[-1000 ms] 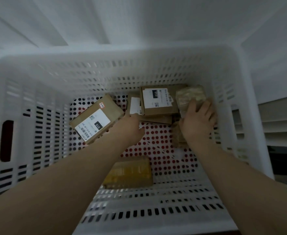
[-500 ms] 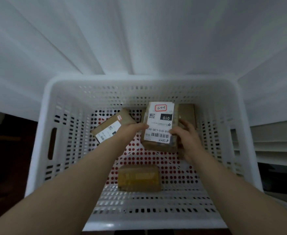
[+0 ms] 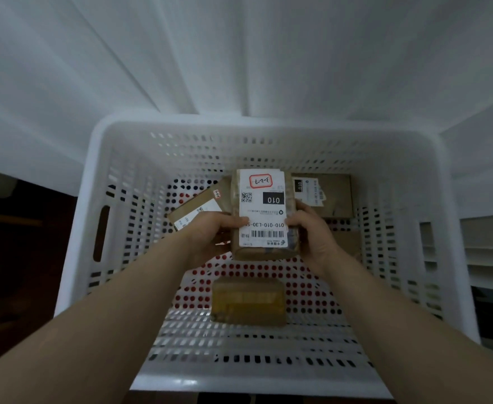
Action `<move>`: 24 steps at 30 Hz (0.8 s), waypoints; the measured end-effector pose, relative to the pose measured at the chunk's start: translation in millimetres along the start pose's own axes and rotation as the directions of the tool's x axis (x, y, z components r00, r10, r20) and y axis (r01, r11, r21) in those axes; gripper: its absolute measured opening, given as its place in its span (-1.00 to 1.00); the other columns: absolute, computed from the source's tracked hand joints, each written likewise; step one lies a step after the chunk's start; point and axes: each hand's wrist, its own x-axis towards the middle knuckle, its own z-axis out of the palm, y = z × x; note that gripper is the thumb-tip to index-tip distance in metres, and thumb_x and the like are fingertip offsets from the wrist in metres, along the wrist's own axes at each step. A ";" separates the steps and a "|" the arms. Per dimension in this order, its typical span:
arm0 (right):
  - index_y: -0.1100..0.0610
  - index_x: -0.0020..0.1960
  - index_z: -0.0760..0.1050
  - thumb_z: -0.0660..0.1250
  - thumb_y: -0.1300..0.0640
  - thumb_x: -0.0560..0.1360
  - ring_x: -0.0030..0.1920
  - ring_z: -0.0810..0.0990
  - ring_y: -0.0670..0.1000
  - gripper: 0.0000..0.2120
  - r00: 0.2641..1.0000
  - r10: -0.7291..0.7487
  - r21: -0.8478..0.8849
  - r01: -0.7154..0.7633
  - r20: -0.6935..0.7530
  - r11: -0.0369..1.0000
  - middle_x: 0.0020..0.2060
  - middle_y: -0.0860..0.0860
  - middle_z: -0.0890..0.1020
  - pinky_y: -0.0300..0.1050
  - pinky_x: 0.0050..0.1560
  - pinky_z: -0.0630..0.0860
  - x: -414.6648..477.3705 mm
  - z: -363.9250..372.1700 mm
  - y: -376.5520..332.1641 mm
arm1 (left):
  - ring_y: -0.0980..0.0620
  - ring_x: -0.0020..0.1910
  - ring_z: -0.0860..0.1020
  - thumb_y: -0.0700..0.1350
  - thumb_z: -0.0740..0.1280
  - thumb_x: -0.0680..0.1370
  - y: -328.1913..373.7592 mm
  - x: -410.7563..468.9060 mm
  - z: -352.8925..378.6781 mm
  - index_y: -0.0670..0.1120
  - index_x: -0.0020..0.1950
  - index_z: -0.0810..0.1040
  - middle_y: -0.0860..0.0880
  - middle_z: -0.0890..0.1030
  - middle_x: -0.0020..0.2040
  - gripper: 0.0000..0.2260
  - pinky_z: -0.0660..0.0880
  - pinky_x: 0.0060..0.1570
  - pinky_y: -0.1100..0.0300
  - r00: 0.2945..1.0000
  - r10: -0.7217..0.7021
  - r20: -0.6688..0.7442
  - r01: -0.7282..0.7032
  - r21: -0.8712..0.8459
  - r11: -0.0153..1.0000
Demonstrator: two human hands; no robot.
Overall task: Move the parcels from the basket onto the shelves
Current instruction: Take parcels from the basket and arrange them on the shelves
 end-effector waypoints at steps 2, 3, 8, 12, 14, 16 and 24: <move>0.12 0.22 0.51 0.32 0.16 0.27 0.09 0.64 0.19 -0.51 1.000 0.009 -0.003 -0.009 0.017 1.000 0.07 0.14 0.67 0.26 0.15 0.53 0.7 1.1 0.4 | -0.03 -0.03 0.64 -0.24 0.36 0.48 -0.7 1.9 -0.1 -0.20 0.17 0.56 -0.10 0.69 -0.02 -0.74 0.54 -0.14 0.16 1.000 0.002 0.002 -0.002 -0.005 1.000; 0.16 0.22 0.50 0.31 0.14 0.29 0.10 0.64 0.20 -0.51 1.000 0.015 -0.002 -0.015 0.021 1.000 0.07 0.15 0.67 0.28 0.17 0.51 1.0 1.2 0.5 | -0.03 -0.03 0.65 -0.25 0.36 0.48 -0.2 2.2 0.3 -0.20 0.17 0.56 -0.10 0.69 -0.01 -0.73 0.54 -0.14 0.16 1.000 0.005 0.006 -0.005 -0.003 1.000; 0.14 0.18 0.52 0.27 0.16 0.46 0.13 0.62 0.19 -0.70 0.998 0.041 -0.024 -0.040 0.040 0.999 0.06 0.11 0.67 0.24 0.17 0.52 1.9 -6.0 1.1 | -0.07 0.02 0.64 -0.29 0.34 0.48 1.1 7.8 3.3 -0.21 0.18 0.54 -0.13 0.68 0.03 -0.73 0.57 -0.06 0.12 1.000 0.019 0.007 -0.019 -0.008 1.000; 0.11 0.20 0.52 0.31 0.16 0.36 0.15 0.60 0.18 -0.60 0.999 0.041 -0.005 -0.041 0.028 0.999 0.07 0.11 0.67 0.27 0.21 0.49 3.4 -10.8 2.3 | -0.08 0.04 0.64 -0.32 0.33 0.48 0.1 11.8 6.7 -0.21 0.21 0.53 -0.13 0.67 0.06 -0.71 0.58 -0.10 0.13 1.000 0.022 0.005 -0.022 -0.003 1.000; 0.11 0.20 0.52 0.31 0.13 0.26 0.14 0.60 0.18 -0.51 0.999 0.044 -0.015 -0.044 0.017 0.999 0.06 0.11 0.68 0.29 0.21 0.47 2.9 -12.5 2.9 | -0.08 0.05 0.63 -0.33 0.33 0.48 -1.2 12.7 9.9 -0.21 0.22 0.53 -0.13 0.67 0.07 -0.70 0.58 -0.11 0.13 1.000 0.022 0.006 -0.022 0.001 1.000; 0.12 0.18 0.52 0.29 0.14 0.23 0.13 0.61 0.19 -0.50 0.999 0.035 -0.023 -0.034 0.017 0.999 0.06 0.12 0.67 0.28 0.21 0.48 1.0 -15.4 2.2 | -0.09 0.07 0.63 -0.34 0.32 0.48 -1.8 12.7 13.9 -0.21 0.22 0.53 -0.14 0.66 0.08 -0.69 0.58 -0.05 0.11 1.000 0.021 0.006 -0.021 0.010 1.000; 0.13 0.13 0.55 0.29 0.18 0.20 0.08 0.62 0.14 -0.52 0.997 0.018 -0.046 -0.015 0.068 0.999 0.02 0.10 0.69 0.03 0.03 0.55 -16.4 -27.1 -15.1 | -0.08 0.05 0.63 -0.35 0.33 0.47 4.2 -2.5 27.1 -0.20 0.19 0.54 -0.12 0.67 0.05 -0.71 0.57 -0.06 0.13 0.999 0.031 0.010 -0.031 0.051 0.998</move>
